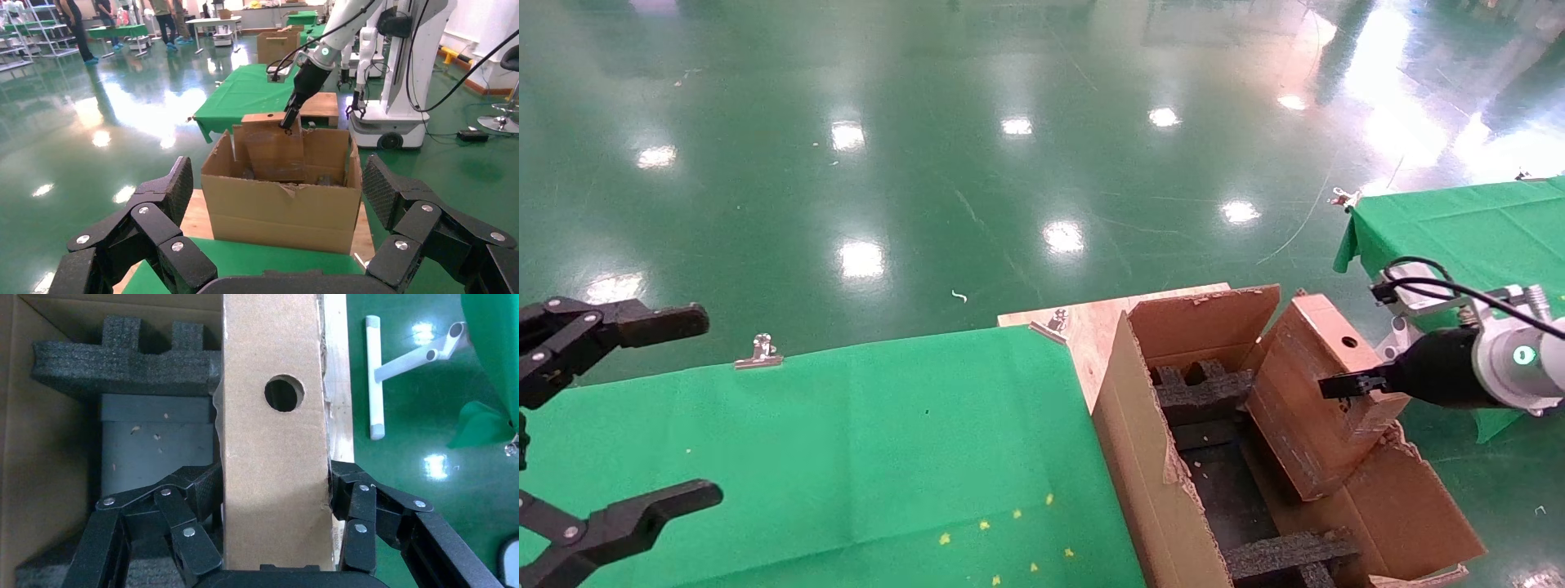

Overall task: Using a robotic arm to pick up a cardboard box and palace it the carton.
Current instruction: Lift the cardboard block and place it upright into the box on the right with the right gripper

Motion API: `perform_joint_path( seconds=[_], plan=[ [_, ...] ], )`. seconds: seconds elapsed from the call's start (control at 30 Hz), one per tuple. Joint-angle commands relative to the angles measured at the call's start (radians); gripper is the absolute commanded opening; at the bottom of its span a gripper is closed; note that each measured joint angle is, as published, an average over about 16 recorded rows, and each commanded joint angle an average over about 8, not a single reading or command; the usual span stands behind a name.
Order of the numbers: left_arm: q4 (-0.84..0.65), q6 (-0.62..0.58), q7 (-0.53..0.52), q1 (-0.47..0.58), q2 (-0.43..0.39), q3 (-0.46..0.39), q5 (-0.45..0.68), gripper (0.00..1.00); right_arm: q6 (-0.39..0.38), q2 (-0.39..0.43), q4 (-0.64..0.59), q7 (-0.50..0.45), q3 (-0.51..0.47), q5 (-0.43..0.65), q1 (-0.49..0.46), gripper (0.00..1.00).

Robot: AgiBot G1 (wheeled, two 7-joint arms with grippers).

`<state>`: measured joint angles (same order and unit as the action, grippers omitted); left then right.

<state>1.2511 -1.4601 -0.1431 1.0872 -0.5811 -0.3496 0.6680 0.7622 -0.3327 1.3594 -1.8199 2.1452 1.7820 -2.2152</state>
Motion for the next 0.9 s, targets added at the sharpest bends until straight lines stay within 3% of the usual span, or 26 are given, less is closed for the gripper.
perform_joint_path(
  seconds=[0.03,0.6,0.9],
  plan=[
    [0.0,0.0,0.0,0.0,0.0,0.0,0.0,1.0,-0.012,-0.009,0.0,-0.02,0.005,0.014,0.012,0.0],
    [0.0,0.0,0.0,0.0,0.0,0.0,0.0,1.0,-0.115,-0.073,-0.005,-0.183,0.047,0.132,0.153,0.0],
    [0.0,0.0,0.0,0.0,0.0,0.0,0.0,1.0,-0.129,-0.101,-0.012,-0.296,0.059,0.212,0.211,0.0]
  ],
)
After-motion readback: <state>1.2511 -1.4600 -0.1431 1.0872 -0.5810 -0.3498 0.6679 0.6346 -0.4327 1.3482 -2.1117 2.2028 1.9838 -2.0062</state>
